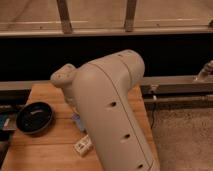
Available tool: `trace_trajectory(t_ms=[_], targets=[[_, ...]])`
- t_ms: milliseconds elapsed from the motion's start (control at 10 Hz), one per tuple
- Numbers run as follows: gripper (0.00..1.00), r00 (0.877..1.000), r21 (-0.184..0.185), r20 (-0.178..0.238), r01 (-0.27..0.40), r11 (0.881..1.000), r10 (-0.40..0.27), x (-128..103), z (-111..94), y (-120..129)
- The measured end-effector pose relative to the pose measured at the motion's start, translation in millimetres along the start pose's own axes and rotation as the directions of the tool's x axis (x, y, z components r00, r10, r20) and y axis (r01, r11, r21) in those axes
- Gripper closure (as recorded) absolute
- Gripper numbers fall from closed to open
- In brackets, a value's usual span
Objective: Wipe the white sponge on the table
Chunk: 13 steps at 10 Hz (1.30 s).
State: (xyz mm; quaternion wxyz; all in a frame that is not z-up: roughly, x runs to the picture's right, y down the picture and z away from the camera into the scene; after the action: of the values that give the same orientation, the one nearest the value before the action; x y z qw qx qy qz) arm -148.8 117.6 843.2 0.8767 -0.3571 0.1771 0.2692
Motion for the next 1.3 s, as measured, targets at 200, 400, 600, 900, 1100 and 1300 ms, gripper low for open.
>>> trace_trajectory(t_ms=[200, 400, 600, 900, 1100, 1300], targets=[[1.0, 1.0, 0.0, 0.007, 0.007, 1.0, -0.007, -14, -2, -16], [1.0, 0.999, 0.005, 0.011, 0.035, 0.999, -0.035, -27, -3, -15], [1.0, 0.986, 0.027, 0.046, 0.161, 0.987, -0.162, -54, -16, 38], [1.0, 0.957, 0.041, 0.111, 0.266, 0.963, -0.269, -65, -32, 102], [1.0, 0.93, 0.046, 0.187, 0.314, 0.948, -0.317, -62, -52, 128], [1.0, 0.909, 0.013, 0.29, 0.307, 0.951, -0.298, -45, -63, 132]])
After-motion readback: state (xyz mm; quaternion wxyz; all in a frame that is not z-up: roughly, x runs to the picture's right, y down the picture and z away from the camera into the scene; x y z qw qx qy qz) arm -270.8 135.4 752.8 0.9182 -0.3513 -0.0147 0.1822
